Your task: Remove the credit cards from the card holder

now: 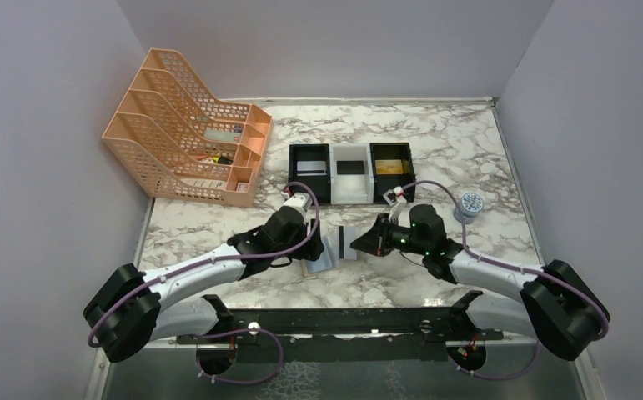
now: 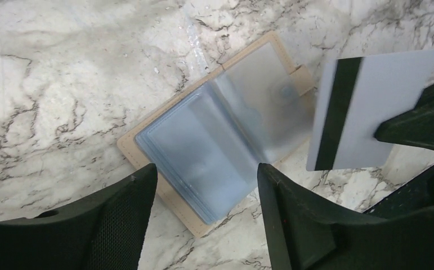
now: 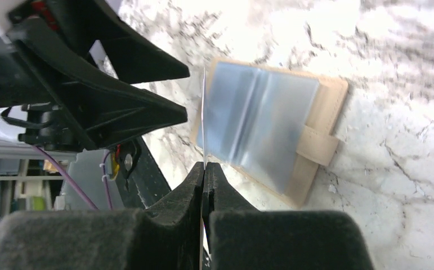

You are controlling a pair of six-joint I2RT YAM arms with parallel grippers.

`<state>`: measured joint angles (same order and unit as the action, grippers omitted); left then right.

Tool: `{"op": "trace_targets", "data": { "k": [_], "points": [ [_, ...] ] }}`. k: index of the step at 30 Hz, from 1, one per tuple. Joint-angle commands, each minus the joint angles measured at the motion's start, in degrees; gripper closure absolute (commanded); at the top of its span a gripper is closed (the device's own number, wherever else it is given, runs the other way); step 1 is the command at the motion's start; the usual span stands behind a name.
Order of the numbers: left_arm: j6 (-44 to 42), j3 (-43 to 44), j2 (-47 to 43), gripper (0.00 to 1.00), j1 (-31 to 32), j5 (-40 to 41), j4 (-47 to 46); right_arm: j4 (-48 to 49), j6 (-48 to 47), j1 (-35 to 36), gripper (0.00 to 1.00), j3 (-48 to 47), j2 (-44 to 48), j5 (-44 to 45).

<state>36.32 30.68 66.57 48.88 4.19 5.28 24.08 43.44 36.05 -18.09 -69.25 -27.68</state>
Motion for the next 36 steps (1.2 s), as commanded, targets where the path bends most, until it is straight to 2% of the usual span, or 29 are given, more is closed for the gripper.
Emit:
{"op": "trace_targets", "data": {
  "k": [1, 3, 5, 8, 11, 14, 22, 24, 28, 36],
  "points": [
    [-1.3, 0.7, -3.5, 0.24, -0.3, 6.8, 4.7, 3.7, -8.1, 0.2, 0.99, 1.2, 6.5, 2.9],
    [-2.3, 1.7, -4.7, 0.14, -1.5, 7.8, 7.2, 3.9, -11.2, 0.2, 0.99, 1.3, 9.6, 3.5],
    [-3.7, 3.0, -5.4, 0.08, -3.8, 7.2, 9.0, 4.2, -15.1, 0.2, 0.99, 0.8, 11.5, 3.7],
    [-3.2, 4.9, -5.1, 0.07, -10.0, 6.2, 11.5, 4.8, -19.9, 0.3, 0.99, -0.4, 12.8, 5.0],
    [-2.9, 8.5, -5.0, 0.06, -17.2, 1.2, 14.6, 2.7, -26.3, 0.7, 0.99, -4.4, 11.4, 5.6],
    [-3.4, 11.2, -6.2, 0.02, -20.6, 3.5, 17.2, -1.4, -32.8, 1.2, 0.99, -9.5, 8.8, 7.0],
    [-7.8, 13.8, -11.3, 0.01, -20.9, 8.5, 23.1, -7.9, -53.1, 5.9, 0.99, -22.1, -0.7, 12.8],
    [-9.6, 14.0, -13.5, 0.01, -20.9, 9.2, 23.3, -10.6, -55.9, 6.7, 0.99, -25.9, -4.4, 14.6],
    [-11.7, 12.1, -16.9, 0.01, -20.9, 15.7, 23.4, -12.9, -60.3, 7.9, 0.99, -32.6, -10.9, 18.1],
    [-11.4, 12.1, -19.4, 0.01, -20.9, 17.8, 24.2, -19.2, -73.0, 10.8, 0.99, -46.3, -24.3, 25.7]
  ]
}}
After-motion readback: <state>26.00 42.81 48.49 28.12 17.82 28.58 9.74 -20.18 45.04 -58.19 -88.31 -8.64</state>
